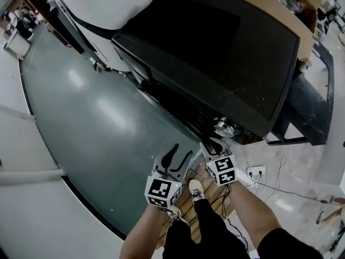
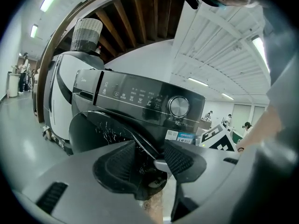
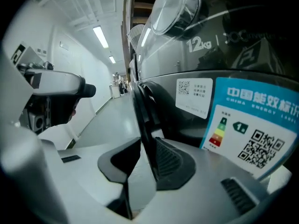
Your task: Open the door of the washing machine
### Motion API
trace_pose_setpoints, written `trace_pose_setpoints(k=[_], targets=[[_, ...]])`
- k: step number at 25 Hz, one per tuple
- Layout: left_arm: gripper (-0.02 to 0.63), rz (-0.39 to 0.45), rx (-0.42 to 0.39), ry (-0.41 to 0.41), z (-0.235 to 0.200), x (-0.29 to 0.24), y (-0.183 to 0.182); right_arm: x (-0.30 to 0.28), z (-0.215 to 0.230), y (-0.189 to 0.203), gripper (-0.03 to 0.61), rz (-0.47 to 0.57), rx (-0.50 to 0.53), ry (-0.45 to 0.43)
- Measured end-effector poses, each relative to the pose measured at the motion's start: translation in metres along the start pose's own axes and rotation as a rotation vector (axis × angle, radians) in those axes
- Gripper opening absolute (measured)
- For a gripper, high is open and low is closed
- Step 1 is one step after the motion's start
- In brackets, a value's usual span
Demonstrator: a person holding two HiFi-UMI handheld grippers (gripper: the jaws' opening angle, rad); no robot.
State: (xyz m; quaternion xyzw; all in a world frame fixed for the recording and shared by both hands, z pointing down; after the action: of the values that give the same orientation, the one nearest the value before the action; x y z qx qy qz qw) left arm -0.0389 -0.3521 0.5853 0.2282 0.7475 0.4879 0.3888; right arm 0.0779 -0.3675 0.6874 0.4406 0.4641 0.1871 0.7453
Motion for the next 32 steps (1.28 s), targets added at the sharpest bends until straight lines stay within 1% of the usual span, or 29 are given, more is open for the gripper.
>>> trace_pose_setpoints(k=[2, 3, 6, 8, 13, 16, 21, 25, 30, 32], targets=[[0.199, 0.005, 0.003, -0.009, -0.002, 0.002, -0.002, 0.0, -0.008, 0.001, 0.104, -0.003, -0.024, -0.032], [0.199, 0.005, 0.005, -0.012, -0.002, 0.003, -0.001, 0.0, -0.016, 0.002, 0.103, -0.009, -0.015, -0.052], [0.201, 0.001, 0.015, -0.023, -0.006, 0.009, 0.005, -0.001, -0.047, 0.003, 0.089, -0.033, 0.09, -0.104], [0.205, 0.001, 0.035, -0.043, -0.013, 0.015, 0.012, -0.002, -0.067, 0.005, 0.087, -0.042, 0.123, -0.134], [0.216, -0.015, 0.062, -0.068, -0.035, 0.04, 0.029, -0.001, -0.102, 0.01, 0.091, -0.02, 0.109, -0.18], [0.221, -0.028, 0.062, -0.07, -0.048, 0.057, 0.037, 0.003, -0.122, 0.004, 0.122, 0.013, 0.097, -0.211], [0.225, -0.055, 0.066, -0.079, -0.07, 0.08, 0.045, 0.006, -0.149, -0.005, 0.13, 0.04, 0.099, -0.213], [0.225, -0.073, 0.063, -0.084, -0.086, 0.091, 0.052, 0.003, -0.162, -0.017, 0.13, 0.069, 0.091, -0.199], [0.229, -0.079, 0.08, -0.112, -0.107, 0.103, 0.059, -0.003, -0.169, -0.028, 0.13, 0.095, 0.086, -0.185], [0.232, -0.072, 0.093, -0.14, -0.117, 0.11, 0.061, -0.006, -0.171, -0.031, 0.13, 0.105, 0.072, -0.182]])
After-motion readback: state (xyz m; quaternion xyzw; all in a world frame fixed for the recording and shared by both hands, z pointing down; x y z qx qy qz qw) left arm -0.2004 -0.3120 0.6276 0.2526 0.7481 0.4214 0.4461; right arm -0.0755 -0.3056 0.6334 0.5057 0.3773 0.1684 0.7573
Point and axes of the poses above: the fingertips, and each gripper's own axes: x backward along the fingers, z to its right, y out of its underside, the point moved 3 cm from there along x, backward along the fingers, and after that the axes turned 6 degrees about -y, right-handed, at the moved point
